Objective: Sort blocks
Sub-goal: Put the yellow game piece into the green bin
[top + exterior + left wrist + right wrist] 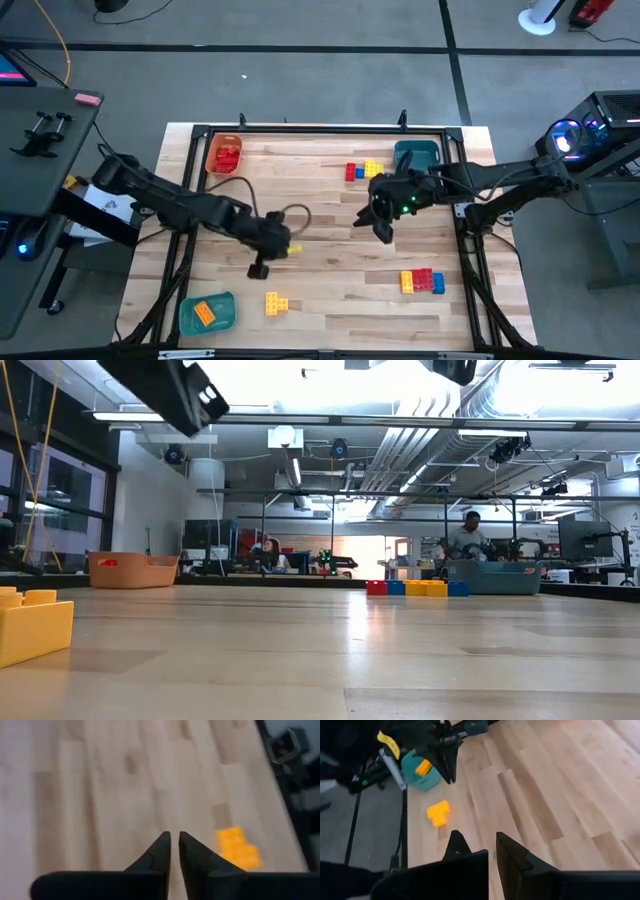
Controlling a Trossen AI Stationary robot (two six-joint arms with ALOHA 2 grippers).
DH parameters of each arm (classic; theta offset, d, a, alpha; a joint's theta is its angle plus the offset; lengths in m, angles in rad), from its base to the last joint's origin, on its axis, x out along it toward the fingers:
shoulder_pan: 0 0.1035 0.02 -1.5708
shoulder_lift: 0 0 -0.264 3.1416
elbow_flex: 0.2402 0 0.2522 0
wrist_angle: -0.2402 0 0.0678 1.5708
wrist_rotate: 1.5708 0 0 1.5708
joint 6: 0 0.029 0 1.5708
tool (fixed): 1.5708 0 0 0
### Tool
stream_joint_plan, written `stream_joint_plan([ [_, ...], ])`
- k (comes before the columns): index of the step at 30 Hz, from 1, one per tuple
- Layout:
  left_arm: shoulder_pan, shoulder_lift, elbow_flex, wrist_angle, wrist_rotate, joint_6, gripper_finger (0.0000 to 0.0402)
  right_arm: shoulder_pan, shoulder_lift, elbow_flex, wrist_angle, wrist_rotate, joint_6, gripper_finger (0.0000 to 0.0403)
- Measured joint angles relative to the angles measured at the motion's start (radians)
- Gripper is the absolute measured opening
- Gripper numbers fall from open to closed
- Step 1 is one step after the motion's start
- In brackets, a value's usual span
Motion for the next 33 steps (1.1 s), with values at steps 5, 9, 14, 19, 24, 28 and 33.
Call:
stream_joint_plan([
  [5, -0.121, 0.093, 0.137, -0.071, 0.009, -0.141, 0.01, 0.083, 0.0, 0.0, -0.035, -0.001, -0.053, 0.0],
  [9, -0.214, 0.182, 0.205, -0.033, 0.004, -0.314, 0.0172, 0.15, 0.0, 0.0, -0.077, 0.003, -0.121, 0.0],
  [14, -0.274, 0.334, 0.256, -0.014, -0.012, -0.48, 0.0249, 0.2, 0.0, 0.0, -0.101, 0.031, -0.166, 0.0],
  [19, -0.282, 0.462, 0.282, -0.038, -0.03, -0.447, 0.0287, 0.214, 0.0, 0.0, -0.105, 0.031, -0.172, 0.0],
  [24, -0.254, 0.507, 0.288, -0.097, -0.034, -0.454, 0.0291, 0.214, 0.0, 0.0, -0.108, 0.036, -0.172, 0.0],
  [28, -0.251, 0.51, 0.288, -0.127, -0.074, -0.462, 0.0291, 0.214, 0.0, 0.0, -0.11, 0.056, -0.172, 0.0],
  [33, -0.268, 0.51, 0.288, -0.121, -0.097, -0.446, 0.0291, 0.214, 0.0, 0.0, -0.11, 0.056, -0.17, 0.0],
])
